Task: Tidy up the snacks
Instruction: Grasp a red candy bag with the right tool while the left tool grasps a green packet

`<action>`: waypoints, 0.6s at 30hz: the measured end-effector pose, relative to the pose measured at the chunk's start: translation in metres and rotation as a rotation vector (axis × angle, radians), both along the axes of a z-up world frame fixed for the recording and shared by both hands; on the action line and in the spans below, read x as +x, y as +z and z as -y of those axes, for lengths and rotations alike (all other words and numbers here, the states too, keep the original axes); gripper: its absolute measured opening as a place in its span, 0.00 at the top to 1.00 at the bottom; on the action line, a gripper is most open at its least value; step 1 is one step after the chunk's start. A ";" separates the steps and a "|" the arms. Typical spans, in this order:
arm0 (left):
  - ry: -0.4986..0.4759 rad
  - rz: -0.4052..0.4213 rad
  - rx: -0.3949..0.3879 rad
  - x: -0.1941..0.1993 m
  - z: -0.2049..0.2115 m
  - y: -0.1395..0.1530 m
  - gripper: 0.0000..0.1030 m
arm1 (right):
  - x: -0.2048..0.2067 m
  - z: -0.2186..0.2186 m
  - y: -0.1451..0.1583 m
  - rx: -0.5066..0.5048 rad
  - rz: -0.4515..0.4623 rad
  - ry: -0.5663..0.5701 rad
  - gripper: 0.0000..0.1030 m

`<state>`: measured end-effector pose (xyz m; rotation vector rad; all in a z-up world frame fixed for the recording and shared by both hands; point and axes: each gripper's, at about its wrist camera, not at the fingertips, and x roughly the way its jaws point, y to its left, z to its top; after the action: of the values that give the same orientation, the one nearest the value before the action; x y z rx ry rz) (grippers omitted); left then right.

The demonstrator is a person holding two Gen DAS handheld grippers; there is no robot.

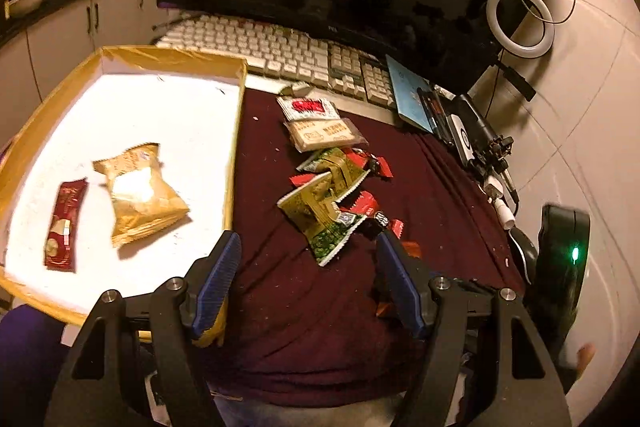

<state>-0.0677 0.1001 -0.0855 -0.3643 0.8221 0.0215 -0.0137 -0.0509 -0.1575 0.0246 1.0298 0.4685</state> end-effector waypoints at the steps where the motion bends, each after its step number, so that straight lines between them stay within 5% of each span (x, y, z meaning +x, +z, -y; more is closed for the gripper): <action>1: -0.003 -0.007 -0.011 0.003 0.000 -0.001 0.32 | -0.003 -0.003 0.000 -0.020 0.017 0.007 0.64; 2: -0.005 -0.014 -0.017 0.007 0.001 -0.002 0.32 | -0.005 -0.003 0.000 -0.023 0.024 0.018 0.71; 8: -0.069 -0.121 -0.173 0.040 0.009 -0.018 0.33 | -0.006 0.019 0.016 0.033 0.075 0.004 0.72; 18: 0.015 -0.196 -0.051 0.075 0.018 -0.042 0.56 | -0.005 0.033 0.032 0.195 0.108 0.055 0.72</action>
<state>0.0070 0.0819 -0.1280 -0.4212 1.0149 0.0513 -0.0186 -0.0839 -0.1255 0.1438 0.8783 0.6134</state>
